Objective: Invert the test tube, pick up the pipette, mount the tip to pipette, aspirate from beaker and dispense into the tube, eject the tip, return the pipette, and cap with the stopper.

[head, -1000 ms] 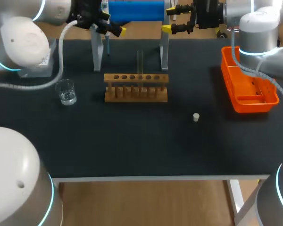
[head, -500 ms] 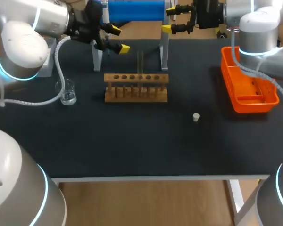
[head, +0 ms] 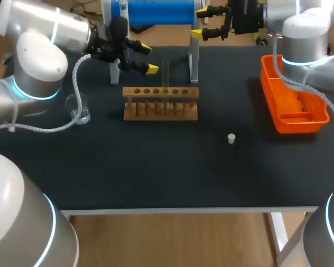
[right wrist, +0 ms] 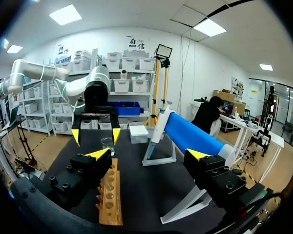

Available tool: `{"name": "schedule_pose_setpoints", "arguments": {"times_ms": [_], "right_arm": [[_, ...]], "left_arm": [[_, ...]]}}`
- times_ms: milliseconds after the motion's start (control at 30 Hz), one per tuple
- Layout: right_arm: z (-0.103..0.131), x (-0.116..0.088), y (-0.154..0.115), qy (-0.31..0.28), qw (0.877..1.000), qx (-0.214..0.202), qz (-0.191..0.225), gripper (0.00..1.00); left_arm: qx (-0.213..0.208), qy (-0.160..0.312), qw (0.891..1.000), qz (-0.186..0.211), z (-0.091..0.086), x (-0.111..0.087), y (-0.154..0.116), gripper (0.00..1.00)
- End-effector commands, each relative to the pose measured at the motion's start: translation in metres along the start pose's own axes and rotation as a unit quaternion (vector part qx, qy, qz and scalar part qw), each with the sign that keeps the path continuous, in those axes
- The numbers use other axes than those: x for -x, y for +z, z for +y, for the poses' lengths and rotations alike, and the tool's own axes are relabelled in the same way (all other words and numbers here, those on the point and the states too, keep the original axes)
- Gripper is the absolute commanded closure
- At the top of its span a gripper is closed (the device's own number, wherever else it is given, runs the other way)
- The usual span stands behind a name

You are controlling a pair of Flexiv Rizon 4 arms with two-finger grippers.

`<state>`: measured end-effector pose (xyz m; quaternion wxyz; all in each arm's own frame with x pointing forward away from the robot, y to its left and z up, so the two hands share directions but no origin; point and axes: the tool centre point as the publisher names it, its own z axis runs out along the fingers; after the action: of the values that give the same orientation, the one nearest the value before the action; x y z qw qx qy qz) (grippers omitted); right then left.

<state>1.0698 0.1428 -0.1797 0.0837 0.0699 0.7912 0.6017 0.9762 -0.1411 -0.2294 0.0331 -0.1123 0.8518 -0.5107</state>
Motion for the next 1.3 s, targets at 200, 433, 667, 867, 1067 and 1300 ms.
{"name": "schedule_pose_setpoints", "arguments": {"times_ms": [200, 433, 667, 867, 1067, 1300], "right_arm": [[0.0, 0.001, -0.001, 0.0, 1.0, -0.001, 0.002, 0.0], [0.0, 0.001, -0.001, 0.0, 1.0, -0.001, 0.002, 0.0], [0.0, 0.001, -0.001, 0.0, 1.0, -0.001, 0.002, 0.0], [0.0, 0.001, -0.001, 0.0, 1.0, -0.001, 0.002, 0.0], [0.0, 0.001, -0.001, 0.0, 1.0, -0.001, 0.002, 0.0], [0.0, 0.001, -0.001, 0.0, 1.0, -0.001, 0.002, 0.0]], "left_arm": [[0.002, 0.021, 1.0, 0.003, 0.005, 0.008, 0.022, 0.0], [0.01, 0.024, 1.0, -0.001, 0.008, 0.006, 0.036, 0.0], [0.011, 0.022, 1.0, -0.01, 0.012, 0.001, 0.05, 0.0], [0.01, 0.022, 1.0, -0.015, 0.016, 0.0, 0.062, 0.0], [0.008, 0.024, 1.0, -0.012, 0.019, 0.001, 0.068, 0.0], [0.022, 0.028, 0.999, -0.011, 0.024, 0.003, 0.069, 0.0]]}}
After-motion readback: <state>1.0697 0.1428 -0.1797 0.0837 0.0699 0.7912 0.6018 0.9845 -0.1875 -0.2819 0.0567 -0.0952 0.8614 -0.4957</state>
